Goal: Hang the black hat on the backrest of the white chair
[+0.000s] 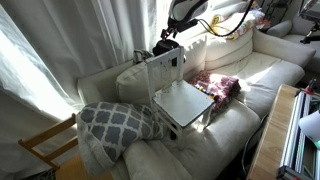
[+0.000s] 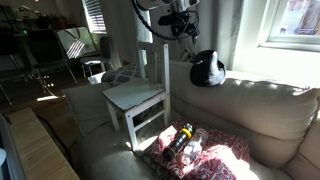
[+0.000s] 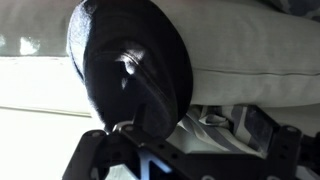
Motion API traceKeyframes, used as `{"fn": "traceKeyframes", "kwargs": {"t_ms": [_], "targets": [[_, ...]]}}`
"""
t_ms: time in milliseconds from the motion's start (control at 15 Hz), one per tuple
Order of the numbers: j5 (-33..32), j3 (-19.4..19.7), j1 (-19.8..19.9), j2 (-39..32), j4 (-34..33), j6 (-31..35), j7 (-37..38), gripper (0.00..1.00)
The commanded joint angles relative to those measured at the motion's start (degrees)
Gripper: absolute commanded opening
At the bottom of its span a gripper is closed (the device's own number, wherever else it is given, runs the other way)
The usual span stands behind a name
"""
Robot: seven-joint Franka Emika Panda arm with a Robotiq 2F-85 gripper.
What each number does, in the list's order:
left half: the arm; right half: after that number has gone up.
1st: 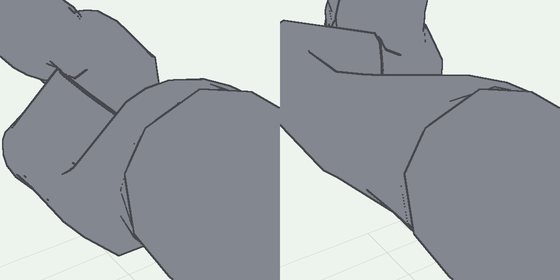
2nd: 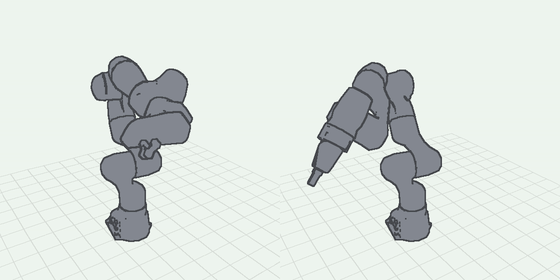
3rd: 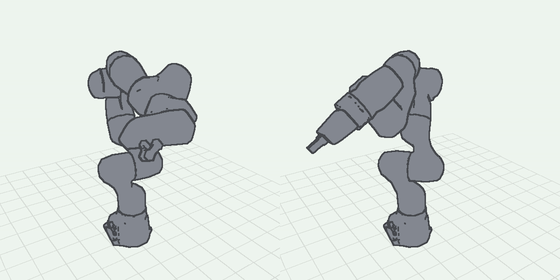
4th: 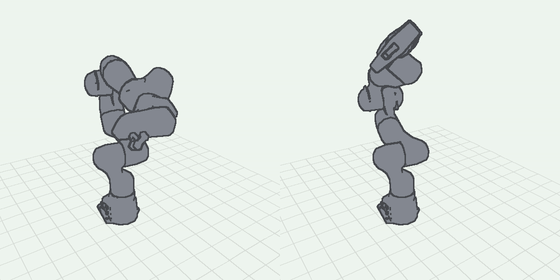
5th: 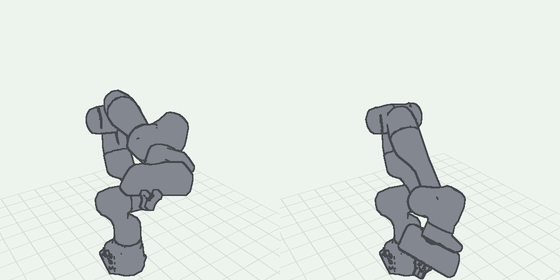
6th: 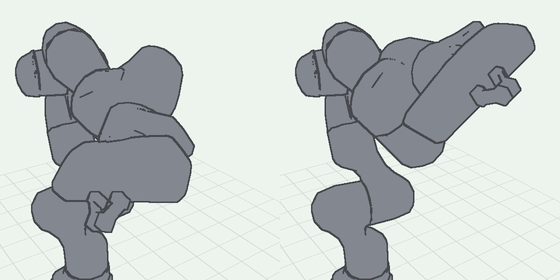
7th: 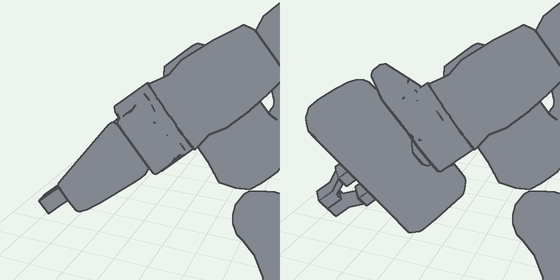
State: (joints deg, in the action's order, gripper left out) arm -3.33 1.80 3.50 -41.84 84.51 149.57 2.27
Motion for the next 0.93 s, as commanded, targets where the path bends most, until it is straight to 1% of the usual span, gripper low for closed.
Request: {"fn": "traceKeyframes", "kwargs": {"t_ms": [0,267,333,400,600,867], "targets": [[0.63,0.49,-0.33,-1.24,-1.56,-0.07,-0.42,1.0],[0.64,0.49,-0.3,-2.61,-3.67,-0.07,-0.43,1.0],[0.53,0.97,-0.31,-4.01,-4.94,0.82,0.13,1.0],[1.17,0.4,0.31,-5.19,-6.3,0.39,-0.41,1.0],[2.32,-1.42,2.08,-7.47,-9.15,-0.24,-3.71,1.0],[2.64,-2.74,3.64,-11.71,-13.19,0.11,-8.56,1.0]]}}
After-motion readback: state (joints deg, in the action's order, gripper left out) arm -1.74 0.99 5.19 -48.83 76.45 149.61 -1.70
